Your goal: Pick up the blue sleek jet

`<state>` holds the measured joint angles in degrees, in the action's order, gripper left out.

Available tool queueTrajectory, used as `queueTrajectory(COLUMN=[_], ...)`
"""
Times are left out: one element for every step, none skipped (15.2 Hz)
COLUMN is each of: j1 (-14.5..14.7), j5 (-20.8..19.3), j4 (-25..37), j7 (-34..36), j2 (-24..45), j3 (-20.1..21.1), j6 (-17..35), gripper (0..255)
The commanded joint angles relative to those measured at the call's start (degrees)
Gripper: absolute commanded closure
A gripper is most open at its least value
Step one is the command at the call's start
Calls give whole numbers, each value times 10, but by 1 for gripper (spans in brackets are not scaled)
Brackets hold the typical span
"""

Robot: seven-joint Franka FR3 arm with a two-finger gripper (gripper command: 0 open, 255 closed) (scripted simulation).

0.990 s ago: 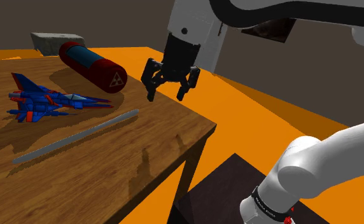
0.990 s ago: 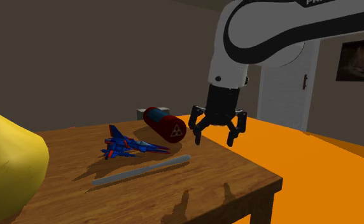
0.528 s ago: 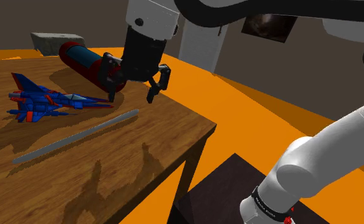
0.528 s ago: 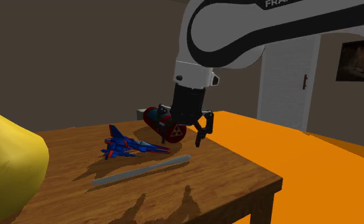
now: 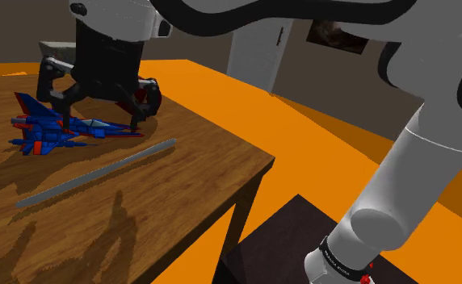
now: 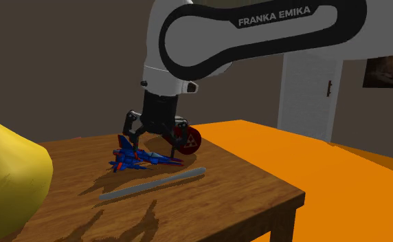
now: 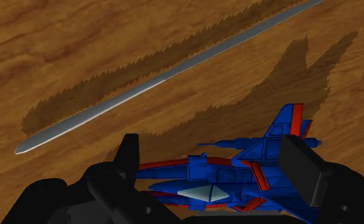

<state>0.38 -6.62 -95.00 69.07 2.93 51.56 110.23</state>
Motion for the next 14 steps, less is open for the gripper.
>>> queueTrajectory(j1=[32,55,82,109,139,146,143,140,137,134,131,129,125,125], j5=[-72,-105,-134,-162,-188,-191,-189,-188,-188,-187,-187,-187,-187,-187], j4=[55,86,119,154,191,199,188,177,167,158,148,139,125,125], j7=[61,84,104,121,135,137,138,139,140,141,143,144,146,146], j2=[67,100,131,161,191,196,193,192,190,188,187,186,185,185], j3=[14,13,8,1,-7,-12,-13,-12,-12,-12,-12,-12,-13,-13], j6=[-11,-21,-32,-44,-57,-59,-51,-42,-34,-25,-17,-9,4,4], gripper=[0,0,0,0,0,0,0,0,0,0,0,0,0,0])
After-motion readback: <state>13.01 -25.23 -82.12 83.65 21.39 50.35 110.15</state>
